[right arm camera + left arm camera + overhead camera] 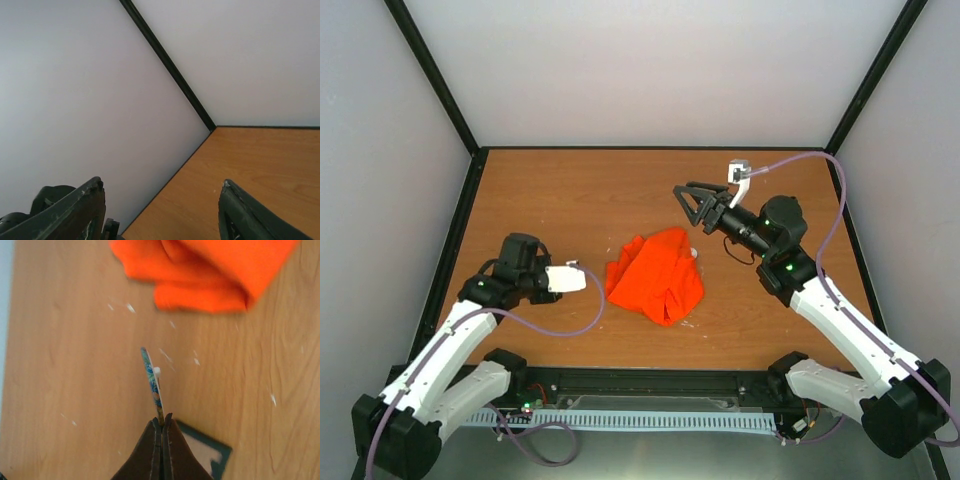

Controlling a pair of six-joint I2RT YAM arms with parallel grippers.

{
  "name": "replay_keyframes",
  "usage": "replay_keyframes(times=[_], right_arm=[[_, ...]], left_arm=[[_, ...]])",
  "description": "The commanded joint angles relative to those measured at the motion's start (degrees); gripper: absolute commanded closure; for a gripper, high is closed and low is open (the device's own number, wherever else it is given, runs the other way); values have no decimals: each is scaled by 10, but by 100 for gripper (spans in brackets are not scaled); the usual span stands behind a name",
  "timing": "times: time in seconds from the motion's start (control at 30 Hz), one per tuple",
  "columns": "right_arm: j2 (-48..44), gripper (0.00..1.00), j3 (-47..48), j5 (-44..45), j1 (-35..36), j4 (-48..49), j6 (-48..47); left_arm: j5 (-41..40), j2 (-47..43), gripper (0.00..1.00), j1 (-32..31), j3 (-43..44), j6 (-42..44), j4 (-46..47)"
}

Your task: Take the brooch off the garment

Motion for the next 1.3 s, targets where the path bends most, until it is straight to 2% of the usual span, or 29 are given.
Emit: replay_keyframes(times=[0.0,0.23,0.6,0.87,1.0,1.27], right_arm=[[-5,40,-3,2,-5,-22,-14],[-13,40,-3,5,-6,-44,-25],[-12,40,-8,-6,-7,-44,-25],[-13,40,-14,-12,-7,-39,-20],[-15,40,-16,-13,-7,-37,-16],[-28,40,-20,-13,-7,-41,-11]], left_arm=[[-118,2,99,4,-55,84,-18],[-151,53,99,3,-85,69,-58],[-225,54,99,3,-121,70,34],[-243,21,99,10,-125,67,45],[-274,11,99,15,-167,89,72],[-306,53,99,16,-189,94,153]])
